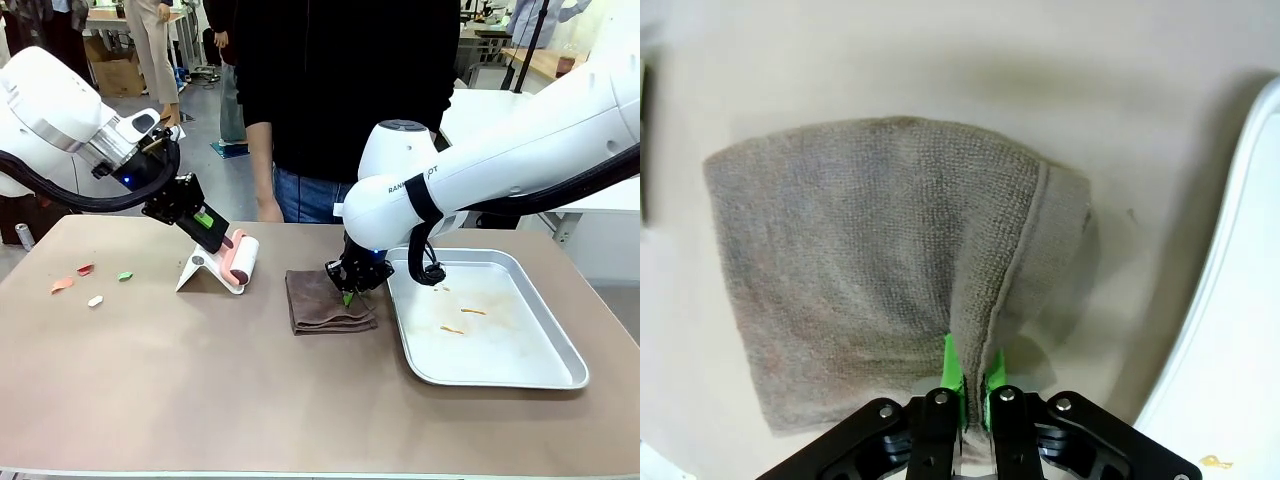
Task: Clean the surface of the table.
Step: Hold the Lint Roller with your left hand and the towel with your right hand.
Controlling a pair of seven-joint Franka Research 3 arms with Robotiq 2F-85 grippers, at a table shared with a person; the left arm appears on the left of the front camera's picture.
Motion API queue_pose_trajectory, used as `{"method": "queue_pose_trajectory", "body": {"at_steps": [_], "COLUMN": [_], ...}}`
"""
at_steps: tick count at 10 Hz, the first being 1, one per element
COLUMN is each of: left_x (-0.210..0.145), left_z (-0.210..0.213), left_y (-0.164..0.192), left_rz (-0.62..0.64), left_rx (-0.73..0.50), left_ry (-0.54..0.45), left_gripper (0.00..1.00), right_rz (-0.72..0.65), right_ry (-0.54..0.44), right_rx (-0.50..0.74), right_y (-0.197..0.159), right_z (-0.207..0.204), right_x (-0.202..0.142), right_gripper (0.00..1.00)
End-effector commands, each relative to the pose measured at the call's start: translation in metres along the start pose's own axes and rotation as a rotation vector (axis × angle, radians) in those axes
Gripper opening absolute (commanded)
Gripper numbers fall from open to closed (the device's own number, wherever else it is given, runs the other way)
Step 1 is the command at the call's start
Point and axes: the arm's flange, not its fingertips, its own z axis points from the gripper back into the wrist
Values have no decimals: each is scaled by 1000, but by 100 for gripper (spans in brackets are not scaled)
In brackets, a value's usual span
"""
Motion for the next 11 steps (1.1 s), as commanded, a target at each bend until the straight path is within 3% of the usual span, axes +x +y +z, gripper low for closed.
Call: {"method": "queue_pose_trajectory", "body": {"at_steps": [1, 3, 5, 7, 11], "left_x": [-1, -3, -8, -17, -43], "left_z": [6, 13, 25, 42, 81], "left_y": [0, -4, -8, -15, -17], "left_rz": [-19, -20, -20, -21, -63], "left_rx": [-27, -54, -110, -182, -327], "left_ry": [-38, -54, -77, -112, -184], "left_gripper": [0, 0, 0, 0, 0], "right_rz": [-14, -15, -23, -37, 19], "right_ry": [-9, -16, -45, -85, -167], "right_rx": [-19, 24, 143, 318, 832], "right_y": [-2, -6, -22, -51, -120], "right_z": [-2, 2, 19, 48, 94], "right_x": [0, 0, 1, 1, -19], "right_gripper": [0, 0, 0, 0, 0]}}
